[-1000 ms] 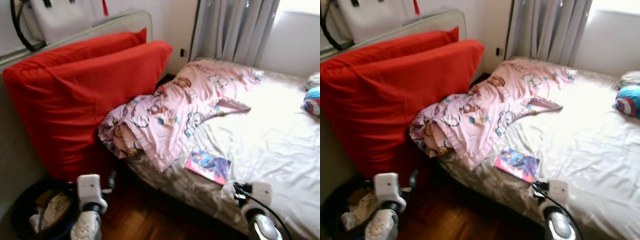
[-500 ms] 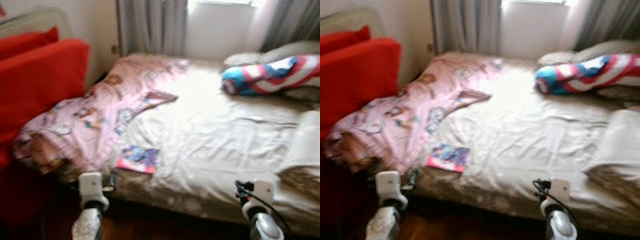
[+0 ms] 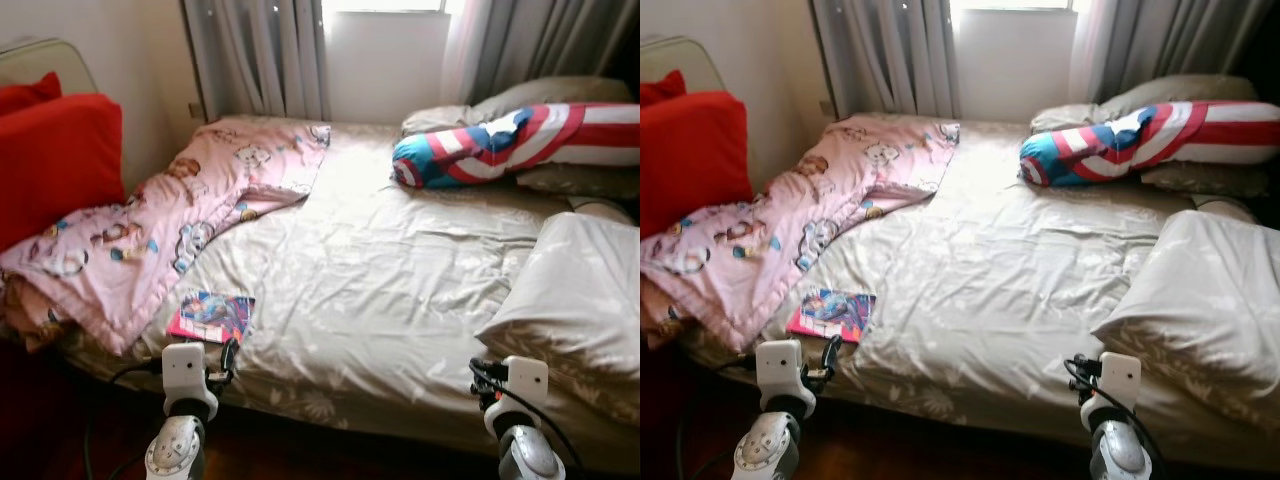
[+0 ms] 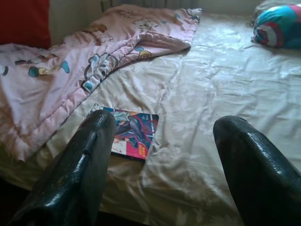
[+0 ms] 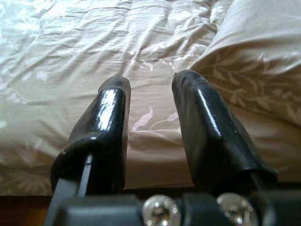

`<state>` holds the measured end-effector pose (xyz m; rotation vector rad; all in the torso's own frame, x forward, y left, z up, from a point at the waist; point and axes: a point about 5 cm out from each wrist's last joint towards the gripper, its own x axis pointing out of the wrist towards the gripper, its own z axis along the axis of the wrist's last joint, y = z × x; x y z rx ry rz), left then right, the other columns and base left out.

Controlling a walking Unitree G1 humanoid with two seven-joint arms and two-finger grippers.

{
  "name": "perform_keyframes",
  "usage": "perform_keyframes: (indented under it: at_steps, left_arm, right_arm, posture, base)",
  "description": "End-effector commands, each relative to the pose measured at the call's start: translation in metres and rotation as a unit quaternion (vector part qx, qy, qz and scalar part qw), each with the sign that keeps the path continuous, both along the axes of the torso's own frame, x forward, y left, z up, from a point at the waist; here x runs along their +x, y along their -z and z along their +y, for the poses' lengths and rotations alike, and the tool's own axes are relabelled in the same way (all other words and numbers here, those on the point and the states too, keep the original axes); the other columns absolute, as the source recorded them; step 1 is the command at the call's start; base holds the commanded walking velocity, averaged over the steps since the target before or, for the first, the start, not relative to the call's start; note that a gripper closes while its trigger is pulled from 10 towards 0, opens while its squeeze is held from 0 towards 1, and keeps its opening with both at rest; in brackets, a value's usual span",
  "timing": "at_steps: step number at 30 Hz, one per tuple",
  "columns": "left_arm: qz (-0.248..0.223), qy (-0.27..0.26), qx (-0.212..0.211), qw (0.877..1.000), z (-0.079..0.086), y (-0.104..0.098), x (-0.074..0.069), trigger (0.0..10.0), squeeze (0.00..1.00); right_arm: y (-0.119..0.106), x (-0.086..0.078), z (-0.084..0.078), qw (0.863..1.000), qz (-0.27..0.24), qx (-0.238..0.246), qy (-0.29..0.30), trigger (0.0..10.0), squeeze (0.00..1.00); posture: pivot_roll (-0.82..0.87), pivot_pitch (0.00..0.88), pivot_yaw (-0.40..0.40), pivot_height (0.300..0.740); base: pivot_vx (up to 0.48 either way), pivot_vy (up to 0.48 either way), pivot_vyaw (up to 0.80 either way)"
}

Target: Clean up the room

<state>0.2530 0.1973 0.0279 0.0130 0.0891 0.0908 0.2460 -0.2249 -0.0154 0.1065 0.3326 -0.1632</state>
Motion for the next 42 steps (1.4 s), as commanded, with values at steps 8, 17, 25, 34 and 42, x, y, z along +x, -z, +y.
perform_keyframes:
  at_steps: [8,17,25,34,42]
  left_arm:
    - [0.007,0.003,0.006,1.0,0.0049,0.0017,-0.001,10.0,0.0]
    - [0.009,0.009,0.005,1.0,0.0037,0.0029,-0.0008,10.0,0.0]
    - [0.01,0.012,0.003,1.0,0.003,0.0033,0.0001,10.0,0.0]
    - [0.007,0.013,-0.004,1.0,0.0045,0.0031,0.0006,10.0,0.0]
    - [0.012,0.017,-0.007,1.0,0.0029,0.0039,0.0009,10.0,0.0]
  right_arm:
    - [-0.0016,0.0021,0.003,1.0,-0.008,0.003,0.004,10.0,0.0]
    - [-0.0015,0.0025,-0.0014,1.0,-0.001,0.005,0.008,10.0,0.0]
    - [-0.0023,0.0028,-0.0011,1.0,-0.005,0.004,0.005,10.0,0.0]
    - [-0.0033,0.0035,0.0012,1.0,-0.012,0.002,0.0,10.0,0.0]
    - [-0.0044,0.0051,0.0015,1.0,-0.014,0.004,-0.005,10.0,0.0]
  posture:
    - [-0.05,0.0,0.015,0.74]
    - [-0.07,0.0,0.02,0.74]
    - [-0.07,0.0,0.022,0.74]
    - [-0.07,0.0,0.024,0.74]
    - [-0.08,0.0,0.026,0.74]
  base:
    - [0.0,-0.457,0.0]
    - [0.0,-0.456,-0.13]
    - [0.0,-0.371,-0.74]
    - [0.0,0.0,0.0]
    - [0.0,0.0,0.0]
